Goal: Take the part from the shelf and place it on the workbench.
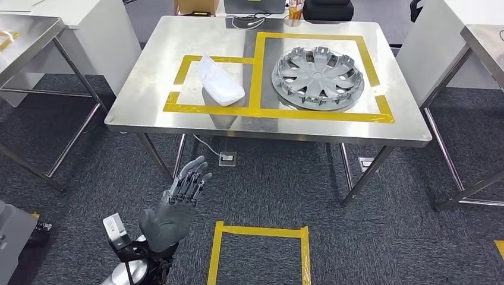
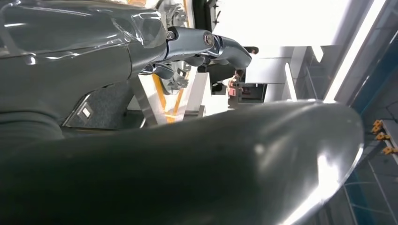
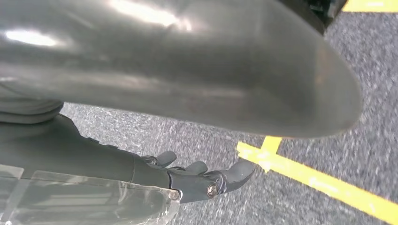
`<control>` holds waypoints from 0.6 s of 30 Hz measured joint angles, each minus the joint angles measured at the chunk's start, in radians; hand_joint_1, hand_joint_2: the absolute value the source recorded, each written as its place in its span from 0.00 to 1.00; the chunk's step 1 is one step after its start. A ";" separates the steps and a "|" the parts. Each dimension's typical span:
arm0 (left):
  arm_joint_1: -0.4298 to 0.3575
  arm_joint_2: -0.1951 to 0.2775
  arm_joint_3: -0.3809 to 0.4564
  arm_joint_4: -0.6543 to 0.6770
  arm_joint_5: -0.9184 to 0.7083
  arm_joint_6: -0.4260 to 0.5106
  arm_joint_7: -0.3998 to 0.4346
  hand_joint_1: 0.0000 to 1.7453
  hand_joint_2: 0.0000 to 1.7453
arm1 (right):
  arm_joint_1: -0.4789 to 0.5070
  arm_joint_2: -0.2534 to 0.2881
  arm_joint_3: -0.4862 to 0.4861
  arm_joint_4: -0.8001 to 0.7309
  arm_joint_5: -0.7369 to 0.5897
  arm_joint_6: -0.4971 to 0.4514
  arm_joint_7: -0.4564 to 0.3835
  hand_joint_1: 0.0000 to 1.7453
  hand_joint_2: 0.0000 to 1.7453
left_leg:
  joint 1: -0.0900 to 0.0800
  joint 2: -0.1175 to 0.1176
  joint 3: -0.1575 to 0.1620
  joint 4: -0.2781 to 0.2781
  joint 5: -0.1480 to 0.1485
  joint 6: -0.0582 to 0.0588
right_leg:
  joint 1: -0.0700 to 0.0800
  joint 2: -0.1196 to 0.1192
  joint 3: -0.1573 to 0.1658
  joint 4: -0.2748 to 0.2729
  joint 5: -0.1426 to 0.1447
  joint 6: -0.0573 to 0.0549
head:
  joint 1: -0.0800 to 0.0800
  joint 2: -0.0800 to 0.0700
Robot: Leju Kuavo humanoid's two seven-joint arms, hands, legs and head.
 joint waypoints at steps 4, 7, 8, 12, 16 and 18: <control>-0.001 0.000 -0.005 -0.002 0.001 0.010 0.018 0.00 0.00 | 0.006 0.006 0.001 0.000 -0.002 -0.003 -0.011 0.00 0.00 | 0.004 0.005 -0.040 -0.013 0.050 0.029 | -0.001 0.001 -0.057 0.127 -0.110 -0.012 | 0.003 0.000; 0.001 -0.001 -0.013 -0.002 0.005 0.010 0.032 0.00 0.00 | 0.005 0.007 0.001 0.000 -0.012 -0.012 -0.027 0.00 0.00 | 0.000 0.006 -0.084 -0.010 0.086 0.031 | 0.000 0.001 -0.095 0.306 -0.191 -0.004 | 0.004 0.000; 0.001 -0.002 -0.015 -0.002 0.005 0.009 0.036 0.00 0.00 | 0.004 0.008 0.001 0.000 -0.015 -0.018 -0.035 0.00 0.00 | -0.001 0.006 -0.099 -0.008 0.096 0.030 | 0.000 0.001 -0.076 0.305 -0.182 0.005 | 0.004 0.000; -0.010 -0.011 -0.022 -0.003 -0.002 0.003 0.040 0.00 0.00 | -0.008 0.010 0.001 0.000 -0.016 -0.075 -0.077 0.00 0.00 | -0.005 0.006 -0.142 0.011 0.123 0.016 | 0.005 0.002 0.111 0.044 -0.138 0.007 | 0.003 0.000; -0.022 -0.018 -0.025 -0.006 -0.011 0.003 0.041 0.00 0.00 | -0.019 0.015 0.001 0.000 -0.006 -0.135 -0.104 0.00 0.00 | -0.003 0.004 -0.158 0.020 0.139 -0.008 | 0.009 0.002 0.121 -0.005 -0.130 -0.024 | 0.004 0.000; -0.024 -0.018 -0.024 -0.006 -0.013 0.003 0.042 0.00 0.00 | -0.023 0.018 0.001 0.000 -0.004 -0.125 -0.095 0.00 0.00 | 0.001 0.002 -0.179 0.070 0.086 -0.020 | 0.002 0.000 0.109 -0.009 -0.113 -0.041 | 0.003 0.000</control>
